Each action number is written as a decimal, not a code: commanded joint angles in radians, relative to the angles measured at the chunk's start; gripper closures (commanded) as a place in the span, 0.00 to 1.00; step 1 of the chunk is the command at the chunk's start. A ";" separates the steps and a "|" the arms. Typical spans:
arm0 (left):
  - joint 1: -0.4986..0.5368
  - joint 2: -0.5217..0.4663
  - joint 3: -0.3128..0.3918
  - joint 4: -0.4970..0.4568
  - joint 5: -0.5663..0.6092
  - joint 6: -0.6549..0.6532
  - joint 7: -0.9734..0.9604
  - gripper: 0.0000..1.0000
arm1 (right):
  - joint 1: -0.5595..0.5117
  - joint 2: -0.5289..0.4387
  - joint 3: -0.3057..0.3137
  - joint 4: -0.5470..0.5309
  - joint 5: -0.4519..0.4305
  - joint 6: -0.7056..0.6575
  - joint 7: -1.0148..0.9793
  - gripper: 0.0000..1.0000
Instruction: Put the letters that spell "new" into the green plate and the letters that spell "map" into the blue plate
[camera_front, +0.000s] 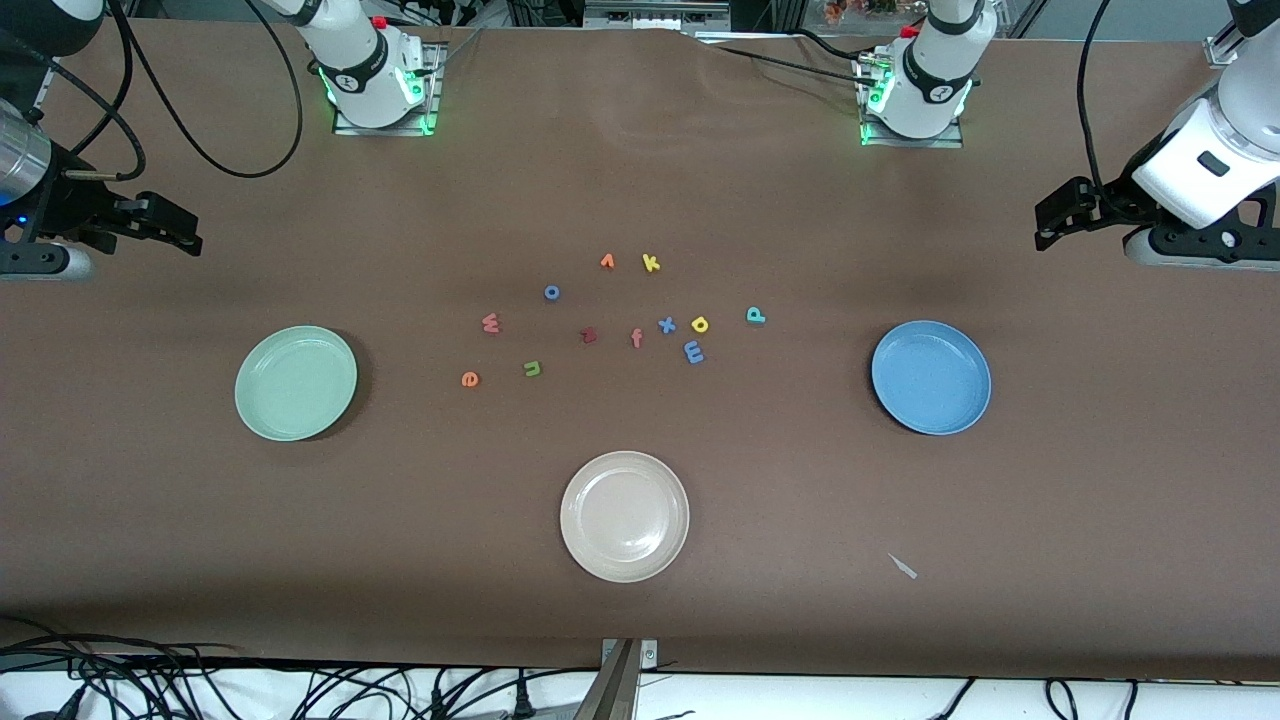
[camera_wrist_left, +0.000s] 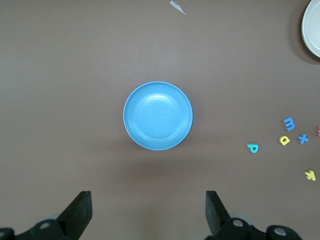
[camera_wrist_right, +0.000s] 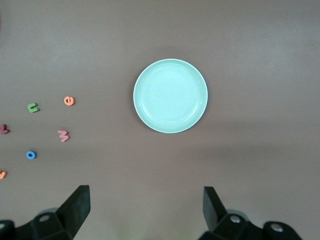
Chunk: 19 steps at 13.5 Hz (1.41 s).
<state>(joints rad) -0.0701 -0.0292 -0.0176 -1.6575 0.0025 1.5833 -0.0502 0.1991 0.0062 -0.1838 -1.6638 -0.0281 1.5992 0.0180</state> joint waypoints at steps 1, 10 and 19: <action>0.001 0.009 0.002 0.027 0.005 -0.025 0.024 0.00 | 0.002 0.003 0.001 0.016 -0.004 -0.012 -0.013 0.00; 0.004 0.009 0.002 0.027 -0.004 -0.025 0.026 0.00 | 0.008 0.001 0.004 0.016 -0.010 -0.010 -0.013 0.00; 0.004 0.009 0.002 0.027 -0.004 -0.025 0.026 0.00 | 0.023 -0.002 0.007 0.016 -0.015 -0.008 -0.012 0.00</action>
<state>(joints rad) -0.0696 -0.0292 -0.0175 -1.6575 0.0022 1.5832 -0.0502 0.2127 0.0061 -0.1752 -1.6618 -0.0282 1.5993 0.0179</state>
